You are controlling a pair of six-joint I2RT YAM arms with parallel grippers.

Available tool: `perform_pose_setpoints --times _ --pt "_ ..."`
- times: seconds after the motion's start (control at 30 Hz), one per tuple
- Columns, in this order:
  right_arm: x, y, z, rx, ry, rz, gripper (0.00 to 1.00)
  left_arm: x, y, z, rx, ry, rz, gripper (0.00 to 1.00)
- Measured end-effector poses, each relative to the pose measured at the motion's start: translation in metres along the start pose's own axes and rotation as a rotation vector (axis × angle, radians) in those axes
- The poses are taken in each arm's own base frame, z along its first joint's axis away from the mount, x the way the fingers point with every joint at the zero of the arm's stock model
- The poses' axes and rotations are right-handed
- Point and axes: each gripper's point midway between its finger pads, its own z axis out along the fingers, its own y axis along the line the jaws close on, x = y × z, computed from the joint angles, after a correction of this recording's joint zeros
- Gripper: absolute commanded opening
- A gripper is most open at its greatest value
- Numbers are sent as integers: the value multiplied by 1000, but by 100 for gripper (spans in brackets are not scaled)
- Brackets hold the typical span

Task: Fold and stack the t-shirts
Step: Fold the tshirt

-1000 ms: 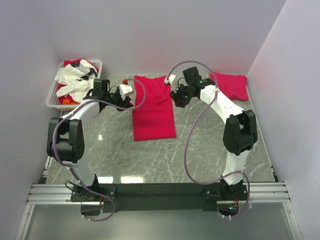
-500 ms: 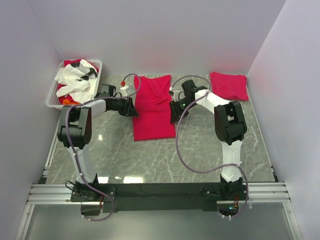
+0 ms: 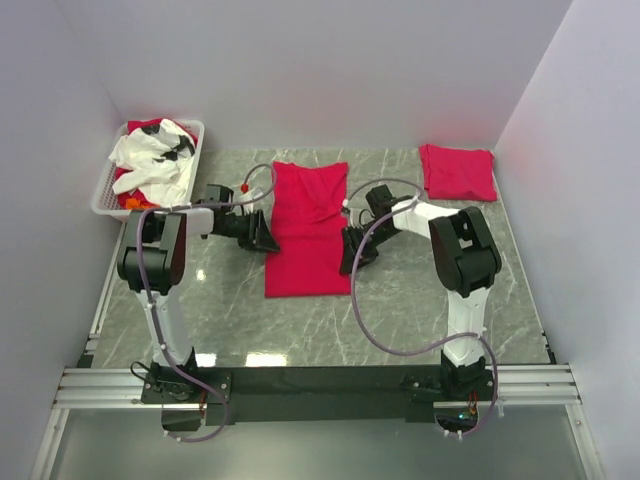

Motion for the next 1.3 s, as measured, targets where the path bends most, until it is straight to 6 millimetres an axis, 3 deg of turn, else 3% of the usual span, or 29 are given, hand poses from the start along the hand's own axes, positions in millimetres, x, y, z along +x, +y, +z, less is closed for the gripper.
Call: perform_pose_setpoints --times 0.2,0.37,0.47,0.53,0.7,0.83,1.0,1.17,1.27,1.3 --pt "39 17 -12 37 42 -97 59 33 -22 -25 -4 30 78 45" --pt "68 50 -42 157 -1 -430 68 32 -65 -74 -30 -66 569 50" --pt "75 77 -47 259 -70 -795 68 45 -78 -92 -65 -98 891 51" --pt "83 82 -39 294 -81 -971 68 65 -75 -90 -87 -77 1066 52" --pt "97 43 -13 455 6 -1176 68 139 -54 -70 -85 32 1335 56" --pt "90 33 -3 530 14 -1273 64 166 -58 -55 -55 57 1536 55" --pt "72 37 3 585 -28 -1343 59 163 -58 -47 -88 52 1646 52" --pt "68 29 6 621 -31 -1351 56 152 -51 -39 -129 55 1678 47" --pt "64 28 8 636 -34 -1360 44 147 -46 -33 -138 68 1688 37" --pt "63 27 8 638 -33 -1358 29 146 -45 -31 -139 73 1694 34"
